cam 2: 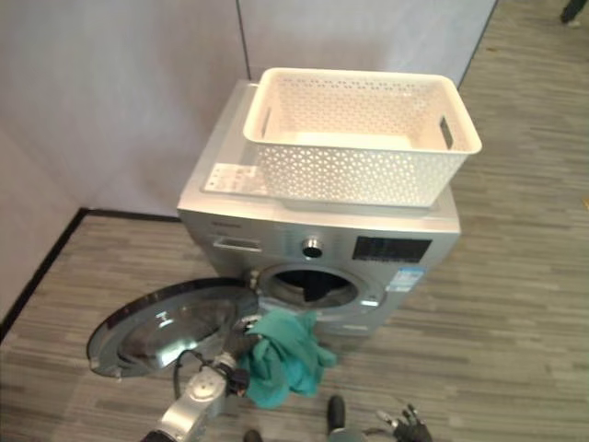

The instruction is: Grab the laundry basket,head to the washer,open it,put in the laundry and shut it.

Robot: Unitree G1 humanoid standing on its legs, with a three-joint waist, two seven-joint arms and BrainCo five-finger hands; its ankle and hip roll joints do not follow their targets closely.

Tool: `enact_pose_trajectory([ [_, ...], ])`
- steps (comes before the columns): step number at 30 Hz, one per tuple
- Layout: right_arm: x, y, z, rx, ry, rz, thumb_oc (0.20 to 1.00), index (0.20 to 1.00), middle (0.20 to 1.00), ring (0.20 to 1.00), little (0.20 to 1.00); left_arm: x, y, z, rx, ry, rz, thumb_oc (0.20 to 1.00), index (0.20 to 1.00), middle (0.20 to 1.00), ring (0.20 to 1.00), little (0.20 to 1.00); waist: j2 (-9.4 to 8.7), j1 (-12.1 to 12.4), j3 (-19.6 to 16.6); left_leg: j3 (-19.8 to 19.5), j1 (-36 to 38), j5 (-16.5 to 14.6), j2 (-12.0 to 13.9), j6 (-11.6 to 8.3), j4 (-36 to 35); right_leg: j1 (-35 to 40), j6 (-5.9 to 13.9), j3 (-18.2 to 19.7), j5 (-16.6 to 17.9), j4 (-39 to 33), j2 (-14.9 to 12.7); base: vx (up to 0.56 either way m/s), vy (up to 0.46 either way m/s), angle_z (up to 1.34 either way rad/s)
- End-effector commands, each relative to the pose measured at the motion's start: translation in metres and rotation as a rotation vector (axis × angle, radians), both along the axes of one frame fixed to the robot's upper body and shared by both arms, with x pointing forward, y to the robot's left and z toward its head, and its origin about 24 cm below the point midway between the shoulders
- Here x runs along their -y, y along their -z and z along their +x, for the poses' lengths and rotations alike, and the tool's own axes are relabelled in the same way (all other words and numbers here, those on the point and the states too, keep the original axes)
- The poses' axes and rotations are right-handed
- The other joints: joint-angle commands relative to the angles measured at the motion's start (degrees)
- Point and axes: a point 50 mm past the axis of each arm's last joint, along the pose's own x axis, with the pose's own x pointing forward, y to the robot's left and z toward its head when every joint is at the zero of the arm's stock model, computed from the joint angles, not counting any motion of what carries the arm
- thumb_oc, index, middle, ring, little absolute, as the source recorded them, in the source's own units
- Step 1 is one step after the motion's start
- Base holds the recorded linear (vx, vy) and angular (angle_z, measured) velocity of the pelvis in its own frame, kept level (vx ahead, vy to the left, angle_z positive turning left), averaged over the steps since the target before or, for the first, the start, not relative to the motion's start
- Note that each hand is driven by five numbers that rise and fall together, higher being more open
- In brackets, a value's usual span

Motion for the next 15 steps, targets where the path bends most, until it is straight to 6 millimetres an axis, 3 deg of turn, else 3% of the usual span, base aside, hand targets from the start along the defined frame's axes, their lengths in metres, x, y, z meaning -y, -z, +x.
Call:
enact_pose_trajectory([
  [1,-0.001,-0.005,0.023,0.053,0.010,-0.012,1.000,1.000,1.000,1.000,1.000,0.012,-0.037,0.038,0.168,-0.033,-0.104,0.200,0.200,0.200,0.200,0.200,-1.10,-0.8,2.9,1.1,1.2,-4.6,4.6,-4.05,0.3,3.0,4.95,1.2,-6.4,0.5,-3.1,-0.01,0.004,-0.31],
  [5,-0.002,-0.005,0.025,0.055,0.004,-0.012,1.000,1.000,1.000,1.000,1.000,0.013,-0.039,0.040,0.171,-0.032,-0.108,0.200,0.200,0.200,0.200,0.200,-1.27,-0.9,2.7,1.7,1.1,-4.5,4.6,-3.99,0.3,2.3,4.93,1.8,-6.2,0.5,-3.1,0.00,0.009,-0.29],
  [6,-0.004,-0.008,0.038,0.077,-0.031,-0.025,1.000,1.000,1.000,1.000,1.000,0.017,-0.059,0.060,0.252,-0.032,-0.093,0.200,0.200,0.200,0.200,0.200,-2.05,-1.8,3.5,3.8,2.3,-5.0,4.6,-3.66,0.3,1.4,5.02,4.0,-6.0,0.5,-2.8,-0.01,0.030,-0.09],
  [7,-0.003,-0.008,0.038,0.071,-0.041,-0.032,1.000,1.000,1.000,1.000,1.000,0.018,-0.065,0.065,0.278,-0.029,-0.091,0.200,0.200,0.200,0.200,0.200,-2.33,-2.0,3.7,4.3,2.5,-5.0,4.6,-3.56,0.3,1.1,5.04,4.5,-5.9,0.5,-2.8,-0.01,0.030,-0.21],
  [11,-0.003,-0.008,0.042,0.067,-0.063,-0.046,1.000,1.000,1.000,1.000,1.000,0.020,-0.080,0.077,0.332,-0.032,-0.094,0.200,0.200,0.200,0.200,0.200,-3.08,-2.4,4.4,5.6,2.5,-5.3,4.5,-3.33,0.8,0.1,5.21,5.9,-5.4,0.5,-2.6,-0.04,0.012,-0.37],
  [15,-0.006,-0.008,0.050,0.069,-0.088,-0.055,1.000,1.000,1.000,1.000,1.000,0.017,-0.093,0.086,0.382,-0.047,-0.091,0.200,0.200,0.200,0.200,0.200,-5.16,-2.5,5.2,6.6,0.6,-7.4,4.2,-2.39,4.8,-1.8,5.90,8.2,-4.2,0.5,-2.4,-0.05,0.019,-0.33],
])
